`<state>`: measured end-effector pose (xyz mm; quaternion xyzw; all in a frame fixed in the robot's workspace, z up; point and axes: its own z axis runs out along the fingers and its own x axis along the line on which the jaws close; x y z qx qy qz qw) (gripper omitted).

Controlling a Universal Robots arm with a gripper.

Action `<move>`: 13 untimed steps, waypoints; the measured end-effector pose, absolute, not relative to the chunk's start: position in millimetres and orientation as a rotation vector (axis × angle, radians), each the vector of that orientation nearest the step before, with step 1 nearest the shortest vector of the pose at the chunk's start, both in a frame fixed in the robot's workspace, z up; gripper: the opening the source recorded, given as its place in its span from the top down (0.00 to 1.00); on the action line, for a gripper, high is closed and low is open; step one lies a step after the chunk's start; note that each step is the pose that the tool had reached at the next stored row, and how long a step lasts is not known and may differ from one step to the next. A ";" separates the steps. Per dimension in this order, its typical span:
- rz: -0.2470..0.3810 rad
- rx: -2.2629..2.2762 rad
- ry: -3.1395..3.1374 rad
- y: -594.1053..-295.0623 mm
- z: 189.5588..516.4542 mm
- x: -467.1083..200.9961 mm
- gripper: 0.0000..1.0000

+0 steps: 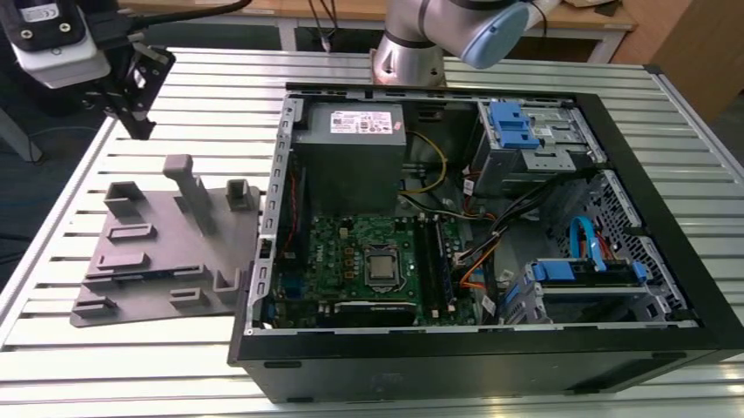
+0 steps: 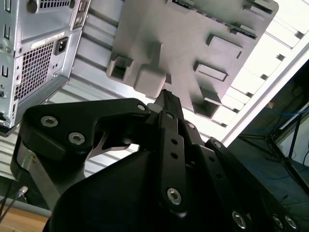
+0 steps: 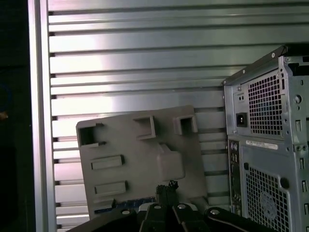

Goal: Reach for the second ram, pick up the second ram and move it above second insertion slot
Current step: 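Reach for the second ram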

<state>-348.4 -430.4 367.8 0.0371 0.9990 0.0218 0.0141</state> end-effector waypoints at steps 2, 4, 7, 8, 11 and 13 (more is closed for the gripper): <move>0.068 0.115 3.110 -435.7 367.1 -348.8 0.93; 0.068 0.115 3.111 -439.9 366.1 -348.9 0.93; 0.068 0.115 3.110 -445.1 364.0 -348.9 0.93; 0.068 0.115 3.110 -446.9 363.2 -348.8 0.93; 0.068 0.115 3.111 -452.3 361.1 -349.0 0.93; 0.068 0.115 3.110 -455.2 359.8 -349.1 0.93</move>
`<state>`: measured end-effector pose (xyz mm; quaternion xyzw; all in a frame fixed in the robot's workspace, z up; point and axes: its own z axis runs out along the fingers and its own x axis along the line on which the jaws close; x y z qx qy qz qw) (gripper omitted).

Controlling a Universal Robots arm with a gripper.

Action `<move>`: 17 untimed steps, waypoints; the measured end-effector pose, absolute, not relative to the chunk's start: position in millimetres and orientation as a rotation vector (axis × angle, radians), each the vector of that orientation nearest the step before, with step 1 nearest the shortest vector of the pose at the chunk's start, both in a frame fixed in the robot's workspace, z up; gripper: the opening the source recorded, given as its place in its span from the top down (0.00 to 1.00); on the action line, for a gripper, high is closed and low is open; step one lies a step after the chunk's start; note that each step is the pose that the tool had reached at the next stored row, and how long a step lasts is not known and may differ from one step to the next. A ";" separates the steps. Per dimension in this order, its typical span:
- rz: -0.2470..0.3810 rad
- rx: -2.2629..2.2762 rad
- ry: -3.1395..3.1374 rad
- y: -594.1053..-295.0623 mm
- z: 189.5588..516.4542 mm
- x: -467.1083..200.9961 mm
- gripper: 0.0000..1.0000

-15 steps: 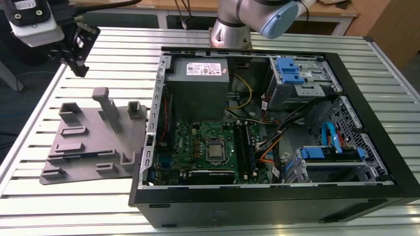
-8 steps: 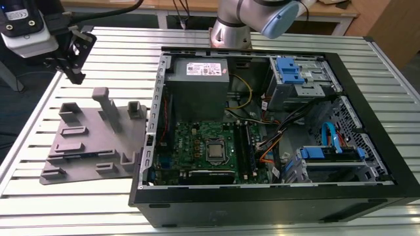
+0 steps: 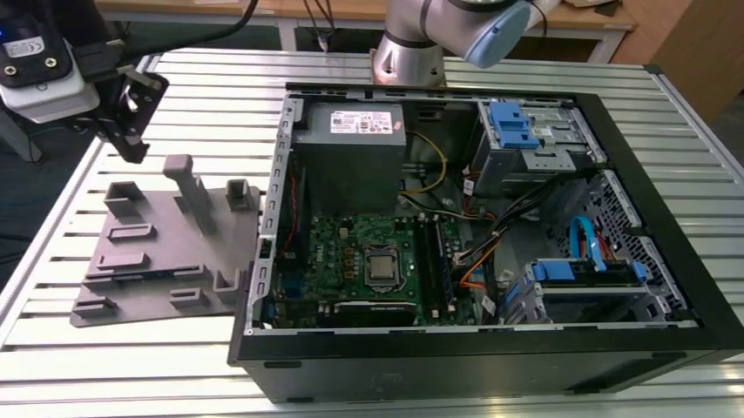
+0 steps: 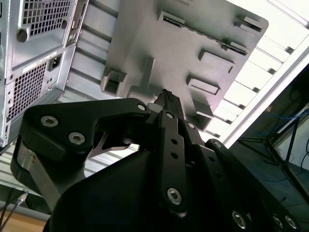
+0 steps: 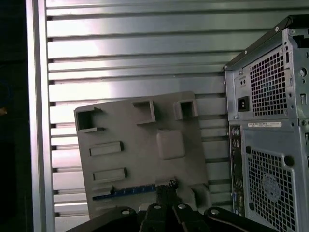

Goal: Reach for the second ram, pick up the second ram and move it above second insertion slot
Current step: 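Reach for the second ram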

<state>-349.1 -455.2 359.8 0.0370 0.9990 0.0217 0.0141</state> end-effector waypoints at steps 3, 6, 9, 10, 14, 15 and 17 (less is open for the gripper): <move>0.068 0.115 3.110 -459.1 358.0 -349.3 0.93; 0.068 0.115 3.110 -463.2 356.2 -349.5 0.93; 0.067 0.115 3.111 -468.1 354.2 -349.8 0.93; 0.067 0.115 3.110 -469.7 353.6 -349.9 0.93; 0.068 0.115 3.110 -475.6 350.8 -350.1 0.93; 0.068 0.115 3.110 -477.1 350.0 -350.2 0.93; 0.067 0.115 3.111 -480.3 348.4 -350.3 0.93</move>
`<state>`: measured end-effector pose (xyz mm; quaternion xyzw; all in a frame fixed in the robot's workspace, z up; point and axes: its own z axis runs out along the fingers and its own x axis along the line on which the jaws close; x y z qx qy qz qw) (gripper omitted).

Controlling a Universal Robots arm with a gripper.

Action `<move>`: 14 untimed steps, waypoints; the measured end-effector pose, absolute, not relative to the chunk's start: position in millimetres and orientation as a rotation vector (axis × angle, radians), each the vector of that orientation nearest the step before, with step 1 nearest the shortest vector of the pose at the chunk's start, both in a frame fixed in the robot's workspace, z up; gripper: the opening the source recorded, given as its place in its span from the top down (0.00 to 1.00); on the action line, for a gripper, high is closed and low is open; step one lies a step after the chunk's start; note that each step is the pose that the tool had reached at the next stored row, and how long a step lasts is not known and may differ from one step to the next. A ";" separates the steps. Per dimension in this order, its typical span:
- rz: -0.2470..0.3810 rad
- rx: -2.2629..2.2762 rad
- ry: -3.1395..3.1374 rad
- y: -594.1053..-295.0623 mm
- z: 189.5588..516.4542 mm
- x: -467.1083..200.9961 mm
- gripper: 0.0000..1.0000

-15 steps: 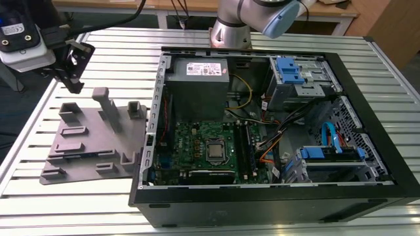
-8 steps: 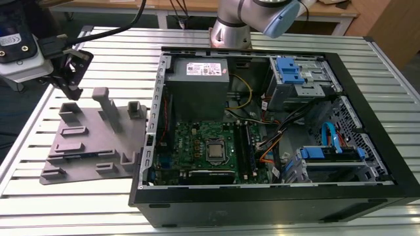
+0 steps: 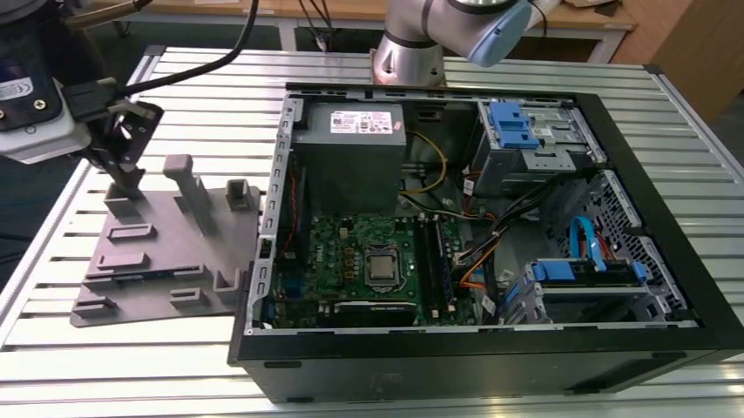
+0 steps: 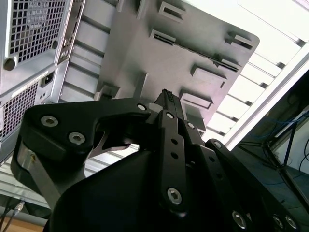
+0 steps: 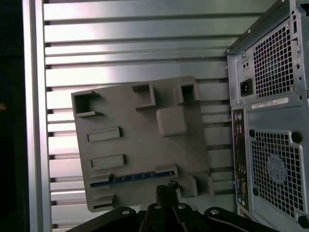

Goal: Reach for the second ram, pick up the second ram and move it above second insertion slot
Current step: 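Reach for the second ram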

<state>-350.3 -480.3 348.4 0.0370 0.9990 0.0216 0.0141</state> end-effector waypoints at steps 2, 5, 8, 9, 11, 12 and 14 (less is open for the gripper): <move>0.068 0.115 3.110 -483.6 346.3 -350.4 0.93; 0.067 0.115 3.111 -488.2 342.4 -350.6 0.93; 0.068 0.115 3.110 -493.9 338.1 -351.2 0.93; 0.068 0.115 3.110 -495.4 336.2 -351.3 0.93; 0.068 0.115 3.110 -495.8 332.7 -352.3 0.93; 0.067 0.115 3.110 -495.8 330.9 -353.1 0.93; 0.067 0.115 3.111 -495.6 327.4 -356.3 0.93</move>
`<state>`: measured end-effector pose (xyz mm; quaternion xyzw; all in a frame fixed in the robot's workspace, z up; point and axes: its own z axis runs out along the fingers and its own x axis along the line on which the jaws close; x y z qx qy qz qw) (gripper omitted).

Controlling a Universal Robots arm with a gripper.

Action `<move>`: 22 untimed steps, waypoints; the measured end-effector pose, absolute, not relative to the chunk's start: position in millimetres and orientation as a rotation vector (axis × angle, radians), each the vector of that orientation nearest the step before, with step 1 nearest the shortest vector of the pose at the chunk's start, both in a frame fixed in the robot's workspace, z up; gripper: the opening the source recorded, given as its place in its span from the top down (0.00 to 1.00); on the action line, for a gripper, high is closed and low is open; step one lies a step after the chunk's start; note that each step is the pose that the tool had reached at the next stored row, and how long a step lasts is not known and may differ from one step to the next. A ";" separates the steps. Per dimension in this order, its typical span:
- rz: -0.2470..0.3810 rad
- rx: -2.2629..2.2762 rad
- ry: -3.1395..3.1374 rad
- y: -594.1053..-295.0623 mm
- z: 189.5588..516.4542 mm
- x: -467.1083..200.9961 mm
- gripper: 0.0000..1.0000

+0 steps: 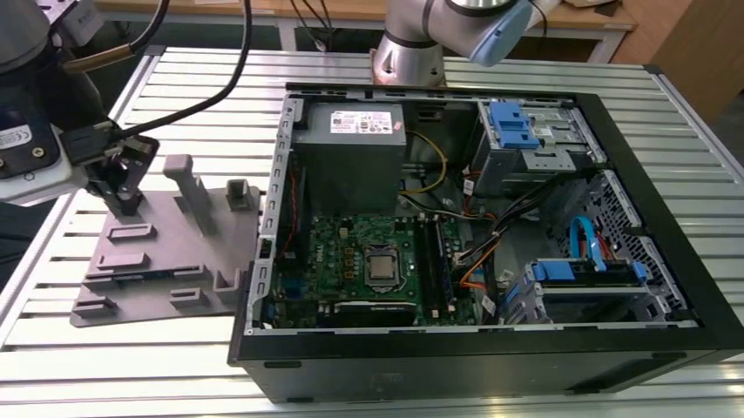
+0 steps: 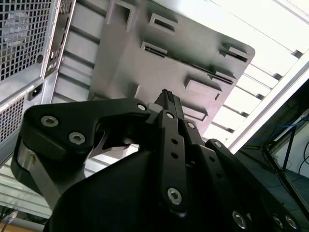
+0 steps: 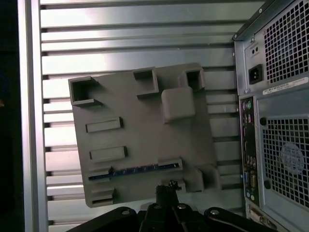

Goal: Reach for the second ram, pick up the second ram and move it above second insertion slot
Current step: 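Reach for the second ram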

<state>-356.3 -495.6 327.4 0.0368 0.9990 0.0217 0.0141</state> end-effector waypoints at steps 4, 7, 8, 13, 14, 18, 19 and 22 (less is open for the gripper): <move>0.068 0.114 3.110 -491.3 319.8 -368.5 0.93; 0.068 0.112 3.110 -490.6 314.6 -370.1 0.93; 0.068 0.112 3.110 -490.6 312.7 -370.4 0.93; 0.068 0.112 3.110 -490.5 303.7 -371.8 0.93; 0.068 0.112 3.110 -490.5 302.0 -371.9 0.93; 0.068 0.112 3.110 -490.5 296.0 -372.5 0.93; 0.068 0.112 3.110 -490.5 294.6 -372.7 0.93; 0.067 0.112 3.110 -490.5 290.2 -373.0 0.93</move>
